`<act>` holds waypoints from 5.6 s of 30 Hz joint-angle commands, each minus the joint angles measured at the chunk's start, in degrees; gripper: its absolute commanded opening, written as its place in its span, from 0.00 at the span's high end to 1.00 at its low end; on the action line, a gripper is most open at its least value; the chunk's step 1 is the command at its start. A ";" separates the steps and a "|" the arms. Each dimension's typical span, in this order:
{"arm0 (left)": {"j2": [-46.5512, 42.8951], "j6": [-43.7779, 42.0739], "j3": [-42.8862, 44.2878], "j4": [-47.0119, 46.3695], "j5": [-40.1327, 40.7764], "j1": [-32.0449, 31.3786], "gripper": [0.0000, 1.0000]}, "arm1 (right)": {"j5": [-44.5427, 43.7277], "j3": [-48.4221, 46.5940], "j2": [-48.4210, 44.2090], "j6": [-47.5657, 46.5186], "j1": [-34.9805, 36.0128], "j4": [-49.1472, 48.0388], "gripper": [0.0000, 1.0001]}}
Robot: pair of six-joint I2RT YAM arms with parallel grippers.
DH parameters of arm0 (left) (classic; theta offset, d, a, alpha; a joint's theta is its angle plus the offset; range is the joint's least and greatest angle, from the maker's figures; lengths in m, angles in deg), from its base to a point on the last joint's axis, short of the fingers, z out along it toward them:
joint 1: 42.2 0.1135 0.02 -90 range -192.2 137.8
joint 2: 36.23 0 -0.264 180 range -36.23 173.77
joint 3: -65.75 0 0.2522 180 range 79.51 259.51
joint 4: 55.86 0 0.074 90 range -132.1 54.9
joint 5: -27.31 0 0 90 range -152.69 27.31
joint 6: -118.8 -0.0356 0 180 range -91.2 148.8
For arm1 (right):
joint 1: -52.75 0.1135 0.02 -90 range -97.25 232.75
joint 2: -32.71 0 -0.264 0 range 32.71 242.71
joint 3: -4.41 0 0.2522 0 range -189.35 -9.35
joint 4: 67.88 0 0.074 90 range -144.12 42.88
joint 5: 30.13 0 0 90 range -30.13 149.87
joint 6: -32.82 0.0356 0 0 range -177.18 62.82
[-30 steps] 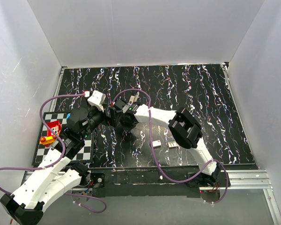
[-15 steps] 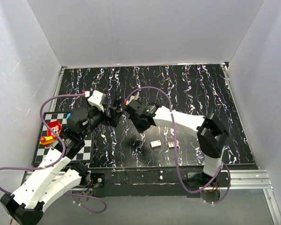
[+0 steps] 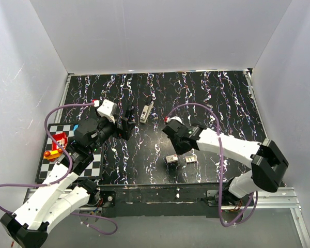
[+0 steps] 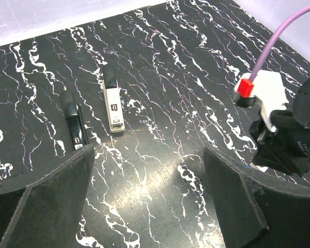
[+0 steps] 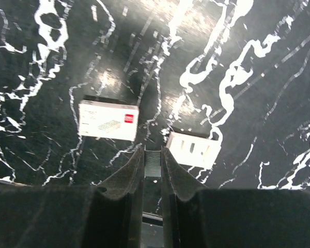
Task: Unload the staples from the stapler
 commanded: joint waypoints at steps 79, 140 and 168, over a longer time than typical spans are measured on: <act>3.15 -0.22 0.20 0.24 -0.01 0.12 0.13 | 0.35 15.34 -8.22 7.02 -9.91 -6.52 0.89; 3.42 -0.22 0.38 0.24 -1.86 0.21 0.13 | -0.79 12.70 -9.88 6.50 -9.91 -5.91 0.64; 18.52 11.47 2.14 7.72 -7.65 -9.54 0.63 | 4.13 20.34 -19.64 2.81 -15.70 -5.98 0.61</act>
